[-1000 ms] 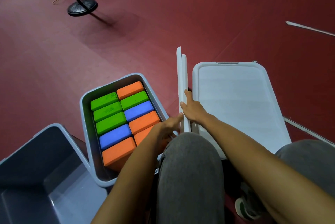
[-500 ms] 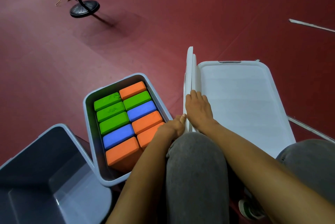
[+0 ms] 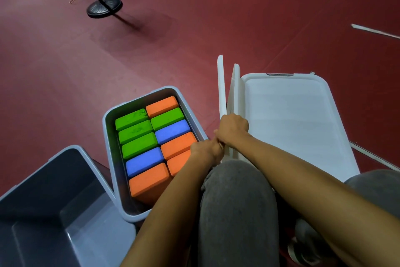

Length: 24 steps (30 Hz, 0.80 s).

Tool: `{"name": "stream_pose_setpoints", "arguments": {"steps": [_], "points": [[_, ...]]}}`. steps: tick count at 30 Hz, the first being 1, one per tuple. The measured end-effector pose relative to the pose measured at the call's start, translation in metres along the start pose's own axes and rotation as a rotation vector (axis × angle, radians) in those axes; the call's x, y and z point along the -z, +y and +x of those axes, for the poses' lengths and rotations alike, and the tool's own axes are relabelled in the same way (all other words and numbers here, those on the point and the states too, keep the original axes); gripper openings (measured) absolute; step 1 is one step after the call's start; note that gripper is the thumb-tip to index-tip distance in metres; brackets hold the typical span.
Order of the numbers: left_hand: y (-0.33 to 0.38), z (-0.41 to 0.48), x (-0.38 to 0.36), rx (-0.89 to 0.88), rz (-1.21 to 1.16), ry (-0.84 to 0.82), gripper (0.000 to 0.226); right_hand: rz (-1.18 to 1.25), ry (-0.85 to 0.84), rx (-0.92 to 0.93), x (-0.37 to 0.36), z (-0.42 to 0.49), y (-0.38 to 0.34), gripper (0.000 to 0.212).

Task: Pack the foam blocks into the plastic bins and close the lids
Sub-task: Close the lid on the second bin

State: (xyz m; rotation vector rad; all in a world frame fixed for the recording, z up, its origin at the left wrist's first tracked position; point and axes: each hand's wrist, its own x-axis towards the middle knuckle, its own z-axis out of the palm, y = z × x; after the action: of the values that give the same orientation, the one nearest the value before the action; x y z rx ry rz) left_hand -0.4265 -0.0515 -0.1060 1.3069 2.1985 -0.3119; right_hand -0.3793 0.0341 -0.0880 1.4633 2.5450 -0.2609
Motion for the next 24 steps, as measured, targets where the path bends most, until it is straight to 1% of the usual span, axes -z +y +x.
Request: {"name": "stream_pose_setpoints", "arguments": {"steps": [2,5,7,9,11,13,14,15,17,21,24], "points": [[-0.006,0.005,-0.003,0.002,-0.068,-0.047,0.050,0.114,-0.035,-0.051,0.004,0.007,-0.003,0.033],[-0.014,0.007,-0.001,0.002,-0.307,-0.090,0.065,0.268,-0.053,-0.093,0.012,0.017,-0.004,0.031],[-0.013,-0.004,0.010,-0.041,-0.518,-0.085,0.060,0.403,-0.031,-0.102,0.017,0.020,-0.007,0.034],[-0.008,-0.018,0.025,-0.084,-0.743,-0.059,0.053,0.557,-0.007,-0.077,0.024,0.020,-0.011,0.026],[-0.007,-0.028,0.040,-0.094,-0.882,0.022,0.051,0.720,0.027,-0.045,0.034,0.016,-0.017,0.014],[-0.009,-0.035,0.053,-0.066,-1.003,0.080,0.052,0.808,0.044,-0.004,0.047,0.011,-0.020,0.020],[-0.011,-0.040,0.059,-0.076,-1.030,0.093,0.056,0.809,0.027,0.024,0.056,0.007,-0.020,0.023],[-0.014,-0.046,0.065,-0.096,-1.009,0.096,0.061,0.792,0.003,0.058,0.066,0.001,-0.020,0.027],[-0.017,-0.062,0.075,-0.135,-0.957,0.120,0.060,0.746,-0.009,0.105,0.084,-0.010,-0.020,0.033],[-0.024,-0.103,0.097,-0.150,-0.947,0.191,0.052,0.724,0.063,0.159,0.116,-0.037,-0.034,0.039],[-0.035,-0.133,0.105,-0.111,-0.985,0.226,0.057,0.690,0.131,0.230,0.135,-0.055,-0.050,0.038]]}}
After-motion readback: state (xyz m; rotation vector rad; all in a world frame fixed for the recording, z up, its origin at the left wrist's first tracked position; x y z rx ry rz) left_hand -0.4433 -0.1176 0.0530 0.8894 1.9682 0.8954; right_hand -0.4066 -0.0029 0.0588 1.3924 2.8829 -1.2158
